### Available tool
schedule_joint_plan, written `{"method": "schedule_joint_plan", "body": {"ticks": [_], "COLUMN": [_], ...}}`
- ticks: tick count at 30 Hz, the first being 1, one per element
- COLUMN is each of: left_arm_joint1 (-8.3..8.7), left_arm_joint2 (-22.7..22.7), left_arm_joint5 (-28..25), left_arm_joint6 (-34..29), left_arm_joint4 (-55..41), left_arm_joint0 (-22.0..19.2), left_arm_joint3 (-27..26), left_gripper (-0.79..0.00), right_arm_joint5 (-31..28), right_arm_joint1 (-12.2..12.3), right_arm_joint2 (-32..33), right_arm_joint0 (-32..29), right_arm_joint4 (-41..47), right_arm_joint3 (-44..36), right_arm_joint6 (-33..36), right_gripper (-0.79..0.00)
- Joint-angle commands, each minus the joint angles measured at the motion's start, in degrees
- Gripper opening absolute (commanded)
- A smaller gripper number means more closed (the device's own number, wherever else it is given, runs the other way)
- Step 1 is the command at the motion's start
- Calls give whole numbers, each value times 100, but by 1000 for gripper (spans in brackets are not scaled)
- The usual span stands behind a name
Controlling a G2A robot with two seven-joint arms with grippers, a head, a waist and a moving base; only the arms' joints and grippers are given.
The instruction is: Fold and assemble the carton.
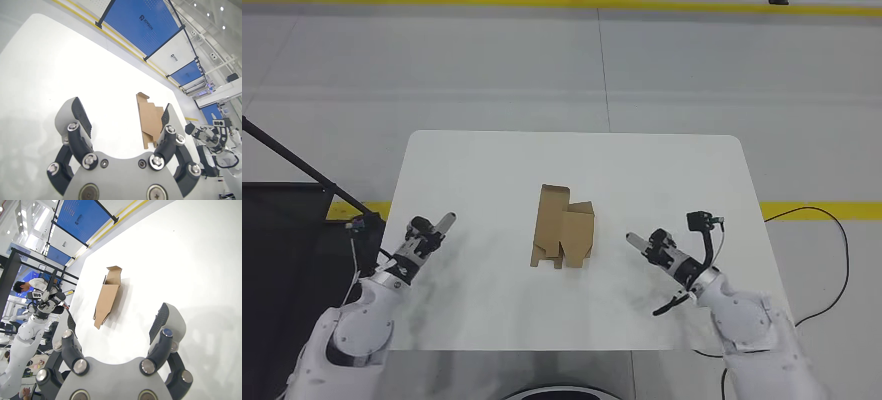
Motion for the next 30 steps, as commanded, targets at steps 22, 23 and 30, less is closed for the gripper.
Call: {"method": "schedule_joint_plan", "body": {"ticks": [22,23,30], "left_arm_joint1": [-9,-17,-38], "left_arm_joint2": [46,88,261], "left_arm_joint5": [191,229,340], "left_arm_joint6": [-496,-514,-574], "left_arm_joint4": [-1036,-1145,-1491], "left_arm_joint0": [-184,-183,-279], "left_arm_joint3": [49,56,121], "left_gripper": [0,0,0], "right_arm_joint5": [-170,-191,20], "right_arm_joint1": [-141,-146,-201], "right_arm_joint2": [-848,-925,-1217], "right_arm_joint0": [881,882,1127], "right_arm_joint4": [1143,1050,1270], "right_arm_joint3": [1058,1022,1155], "right_arm_joint6": [572,571,654], "right_gripper": [0,0,0]}}
